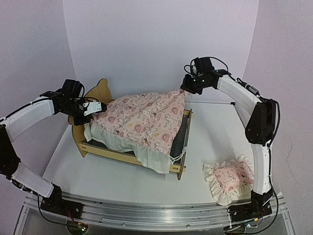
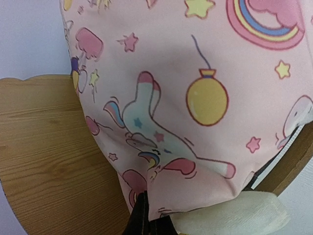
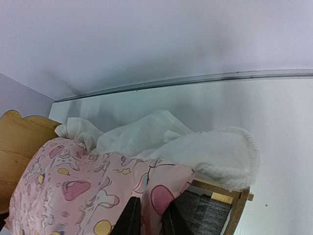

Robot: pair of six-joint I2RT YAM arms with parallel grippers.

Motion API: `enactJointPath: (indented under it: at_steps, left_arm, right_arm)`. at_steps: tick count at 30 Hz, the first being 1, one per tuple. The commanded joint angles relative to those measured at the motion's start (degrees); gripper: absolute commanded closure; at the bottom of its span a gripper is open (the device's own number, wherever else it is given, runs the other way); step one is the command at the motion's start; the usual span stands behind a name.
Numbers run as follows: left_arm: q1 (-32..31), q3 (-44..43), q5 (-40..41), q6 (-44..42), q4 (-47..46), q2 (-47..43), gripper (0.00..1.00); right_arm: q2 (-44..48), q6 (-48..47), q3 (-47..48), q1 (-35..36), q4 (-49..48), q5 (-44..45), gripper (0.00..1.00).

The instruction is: Set up the pet bed

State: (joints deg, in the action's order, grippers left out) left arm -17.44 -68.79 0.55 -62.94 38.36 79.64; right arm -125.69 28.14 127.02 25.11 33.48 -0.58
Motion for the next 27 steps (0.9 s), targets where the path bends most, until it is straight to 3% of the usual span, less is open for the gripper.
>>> enactJointPath:
  at_steps: [1,2,4,8,13,18,23,27]
  left_arm:
    - [0.19,-0.22,-5.83,-0.83,2.52,-0.17,0.69]
    - [0.05,-0.89,-7.7,-0.38,3.58,-0.32,0.56]
    - [-0.26,-2.05,-10.14,0.26,4.58,-0.51,0.4]
    - [-2.13,-6.09,-16.65,1.72,8.04,-0.62,0.28]
    - [-12.29,-11.84,-22.45,8.83,10.07,0.02,0.25]
    - [-24.12,-13.73,-27.58,16.8,7.58,6.27,0.25]
    - [-33.54,-14.26,-27.47,17.58,1.83,14.75,0.23]
    - [-36.05,-16.33,-29.02,20.33,-4.25,21.11,0.21]
  right_arm:
    - [2.33,0.89,-4.2,-0.23,-2.62,-2.26,0.62]
    - [4.1,-0.03,-5.86,-0.23,-2.53,-2.05,0.53]
    - [7.75,-2.28,-9.42,-0.22,-2.02,-1.85,0.41]
    - [17.13,-7.28,-17.7,-0.21,2.97,-1.22,0.34]
    - [27.86,-9.64,-30.52,0.2,10.83,-2.42,0.37]
    - [35.09,-7.35,-44.31,1.88,12.45,-6.89,0.45]
    - [36.73,-5.02,-52.2,5.66,11.93,-12.35,0.39]
    - [36.36,-3.0,-56.0,10.17,9.24,-14.98,0.38]
